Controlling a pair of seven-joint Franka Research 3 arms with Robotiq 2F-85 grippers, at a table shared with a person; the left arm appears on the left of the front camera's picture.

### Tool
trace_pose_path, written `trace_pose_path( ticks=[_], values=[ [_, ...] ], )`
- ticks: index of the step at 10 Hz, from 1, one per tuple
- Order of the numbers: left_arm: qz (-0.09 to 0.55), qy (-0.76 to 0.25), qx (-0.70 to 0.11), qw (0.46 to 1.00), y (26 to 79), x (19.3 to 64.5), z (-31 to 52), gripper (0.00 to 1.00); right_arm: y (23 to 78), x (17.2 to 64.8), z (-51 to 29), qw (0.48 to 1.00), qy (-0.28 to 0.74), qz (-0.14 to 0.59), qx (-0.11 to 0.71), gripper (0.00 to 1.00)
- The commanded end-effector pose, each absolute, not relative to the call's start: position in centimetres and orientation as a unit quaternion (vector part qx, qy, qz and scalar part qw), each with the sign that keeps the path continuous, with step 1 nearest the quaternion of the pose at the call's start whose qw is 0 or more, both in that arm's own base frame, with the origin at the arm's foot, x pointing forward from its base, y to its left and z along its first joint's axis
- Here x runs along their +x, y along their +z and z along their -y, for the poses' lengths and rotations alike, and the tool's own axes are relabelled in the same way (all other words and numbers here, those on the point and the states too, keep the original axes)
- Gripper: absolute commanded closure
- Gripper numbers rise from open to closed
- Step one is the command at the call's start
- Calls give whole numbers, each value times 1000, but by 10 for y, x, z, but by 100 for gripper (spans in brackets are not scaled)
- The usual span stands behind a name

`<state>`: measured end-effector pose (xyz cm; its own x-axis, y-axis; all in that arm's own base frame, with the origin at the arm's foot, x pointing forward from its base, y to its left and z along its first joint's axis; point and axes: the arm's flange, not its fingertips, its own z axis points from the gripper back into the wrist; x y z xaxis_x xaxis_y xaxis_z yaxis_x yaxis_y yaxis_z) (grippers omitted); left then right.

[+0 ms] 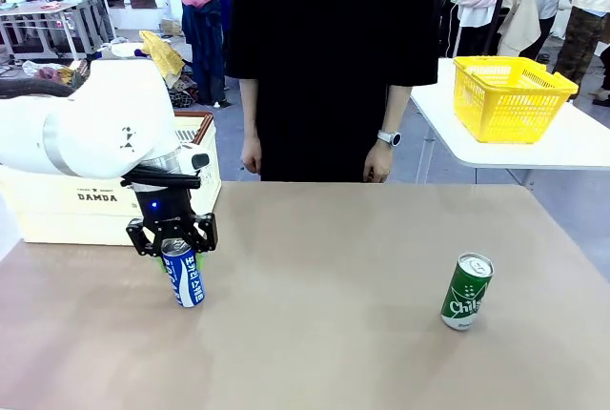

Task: Place the drinks into the Shopping basket.
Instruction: Pick up one drink and place it into the Shopping basket.

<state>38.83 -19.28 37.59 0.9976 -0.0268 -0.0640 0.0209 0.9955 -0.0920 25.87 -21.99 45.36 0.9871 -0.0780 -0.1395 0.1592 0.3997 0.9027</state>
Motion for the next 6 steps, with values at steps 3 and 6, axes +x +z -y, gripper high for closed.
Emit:
trace_pose_path(
  ticks=[3, 6],
  values=[
    [-40, -5, -40, 998, 376, 383, 187, 100, 457, 260, 220, 835, -64, -37, 546, 0],
    [-37, -43, -83, 995, 484, 396, 145, 100, 457, 260, 220, 835, -64, -37, 546, 0]
  ],
)
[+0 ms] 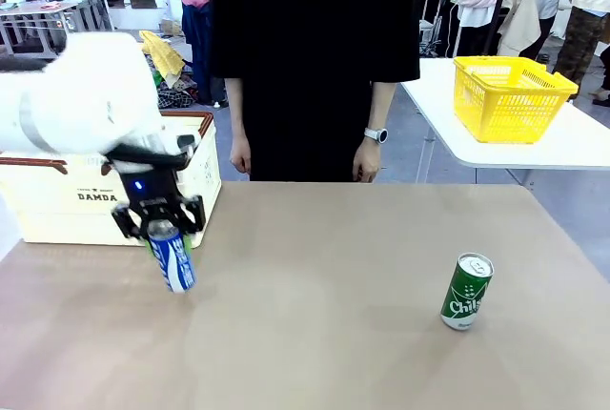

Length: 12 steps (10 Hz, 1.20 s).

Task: Place the drinks into the Shopping basket.
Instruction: Pick up one drink and place it into the Shopping basket.

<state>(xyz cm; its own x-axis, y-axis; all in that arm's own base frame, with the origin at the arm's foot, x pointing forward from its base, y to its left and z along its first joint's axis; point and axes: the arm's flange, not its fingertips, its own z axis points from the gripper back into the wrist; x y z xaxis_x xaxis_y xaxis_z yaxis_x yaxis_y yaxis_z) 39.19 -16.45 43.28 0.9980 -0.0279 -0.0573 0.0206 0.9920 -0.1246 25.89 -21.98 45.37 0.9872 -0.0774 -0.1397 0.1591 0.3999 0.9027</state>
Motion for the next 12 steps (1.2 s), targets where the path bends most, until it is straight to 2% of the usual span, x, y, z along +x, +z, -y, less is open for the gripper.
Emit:
trace_pose_path(
  ticks=[1, 2, 3, 4, 5, 6, 9, 10, 12],
  values=[
    [-43, -106, -88, 990, 528, 397, 130, 100, 457, 260, 220, 835, -64, -37, 546, 0],
    [-6, -99, -75, 992, 566, 398, 116, 100, 457, 260, 220, 835, -64, -37, 546, 0],
    [-3, -113, -74, 991, 585, 394, 104, 100, 457, 260, 220, 835, -64, -37, 546, 0],
    [32, -85, -69, 993, 596, 387, 93, 100, 457, 260, 220, 835, -64, -37, 546, 0],
    [14, -46, -123, 991, 588, 365, 92, 100, 457, 260, 220, 835, -64, -37, 546, 0],
    [12, -94, -76, 993, 602, 383, 96, 100, 457, 260, 220, 835, -64, -37, 546, 0],
    [13, -83, -85, 993, 604, 379, 92, 100, 457, 260, 220, 835, -64, -37, 546, 0],
    [69, -9, -128, 989, 623, 407, 70, 100, 457, 260, 220, 835, -64, -37, 546, 0],
    [166, 66, -131, 975, 669, 443, 21, 100, 457, 260, 220, 835, -64, -37, 546, 0]
  ],
)
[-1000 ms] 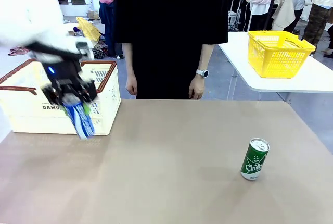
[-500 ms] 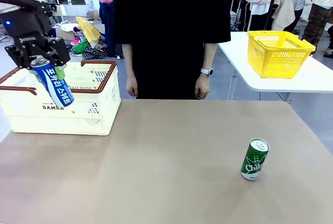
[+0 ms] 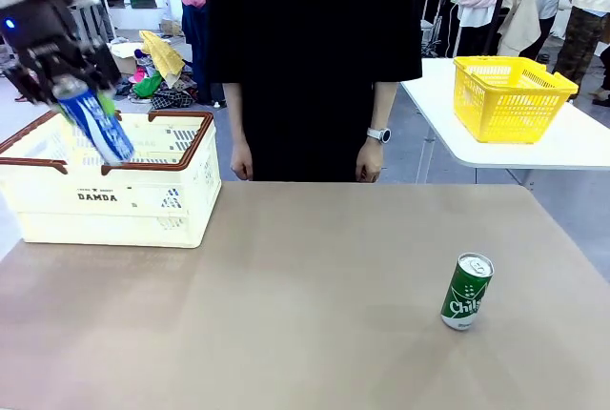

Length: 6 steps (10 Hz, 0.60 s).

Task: Place the drinks into the Shopping basket.
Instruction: Pick up one drink and place it into the Shopping basket.

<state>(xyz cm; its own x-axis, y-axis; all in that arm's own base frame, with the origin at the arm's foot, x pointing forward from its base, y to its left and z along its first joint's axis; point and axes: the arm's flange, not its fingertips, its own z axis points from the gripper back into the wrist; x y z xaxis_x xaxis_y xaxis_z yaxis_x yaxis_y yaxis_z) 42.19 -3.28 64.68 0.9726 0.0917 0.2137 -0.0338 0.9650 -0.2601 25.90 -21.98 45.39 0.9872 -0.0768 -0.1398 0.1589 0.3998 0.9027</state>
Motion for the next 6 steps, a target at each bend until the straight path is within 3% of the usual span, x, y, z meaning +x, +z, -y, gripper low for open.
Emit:
trace_pose_path(
  ticks=[1, 3, 4, 6],
  values=[
    [173, 74, -127, 974, 683, 469, -6, 100, 457, 260, 220, 835, -64, -37, 546, 0],
    [136, 72, -95, 984, 674, 524, -53, 100, 457, 260, 220, 835, -64, -37, 546, 0],
    [70, 57, -101, 991, 647, 554, -68, 100, 457, 260, 220, 835, -64, -37, 546, 0],
    [69, 104, -93, 988, 617, 577, -83, 100, 457, 260, 220, 835, -64, -37, 546, 0]
  ],
)
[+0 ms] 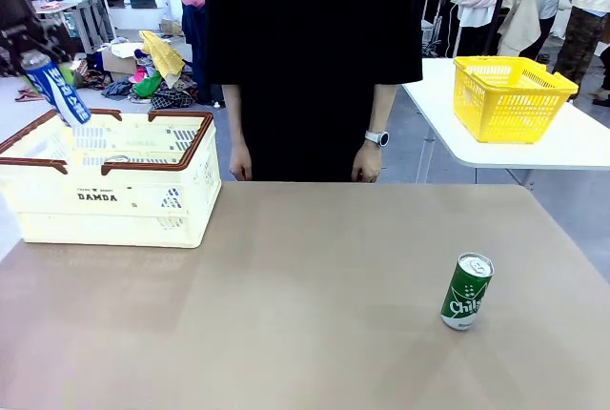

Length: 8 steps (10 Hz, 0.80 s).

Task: Place the drinks into the Shopping basket.
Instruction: Pick up one drink and place it into the Shopping basket.

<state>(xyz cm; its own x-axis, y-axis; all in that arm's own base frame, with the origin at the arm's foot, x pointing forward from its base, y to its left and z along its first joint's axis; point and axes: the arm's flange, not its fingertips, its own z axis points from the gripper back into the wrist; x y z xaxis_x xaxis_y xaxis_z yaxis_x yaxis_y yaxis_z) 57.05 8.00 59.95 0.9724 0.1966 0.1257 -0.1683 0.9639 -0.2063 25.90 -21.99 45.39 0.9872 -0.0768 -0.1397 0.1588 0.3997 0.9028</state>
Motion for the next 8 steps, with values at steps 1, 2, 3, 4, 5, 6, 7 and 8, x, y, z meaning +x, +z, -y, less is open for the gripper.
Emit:
trace_pose_path(
  ticks=[1, 2, 3, 4, 5, 6, 7, 8],
  values=[
    [68, 106, -85, 988, 592, 590, -91, 100, 457, 260, 220, 835, -64, -37, 546, 0],
    [67, 117, -44, 990, 567, 600, -99, 100, 457, 260, 220, 835, -64, -37, 546, 0],
    [46, 115, -25, 992, 541, 606, -102, 100, 457, 260, 220, 835, -64, -37, 546, 0],
    [21, 106, -13, 994, 518, 609, -100, 100, 457, 260, 220, 835, -64, -37, 546, 0],
    [-3, 104, -9, 995, 498, 612, -99, 100, 457, 260, 220, 835, -64, -37, 546, 0],
    [-12, 103, -16, 994, 486, 615, -99, 100, 457, 260, 220, 835, -64, -37, 546, 0],
    [-19, 107, -12, 994, 477, 618, -100, 100, 457, 260, 220, 835, -64, -37, 546, 0],
    [-25, 107, -20, 994, 471, 620, -102, 100, 457, 260, 220, 835, -64, -37, 546, 0]
  ],
)
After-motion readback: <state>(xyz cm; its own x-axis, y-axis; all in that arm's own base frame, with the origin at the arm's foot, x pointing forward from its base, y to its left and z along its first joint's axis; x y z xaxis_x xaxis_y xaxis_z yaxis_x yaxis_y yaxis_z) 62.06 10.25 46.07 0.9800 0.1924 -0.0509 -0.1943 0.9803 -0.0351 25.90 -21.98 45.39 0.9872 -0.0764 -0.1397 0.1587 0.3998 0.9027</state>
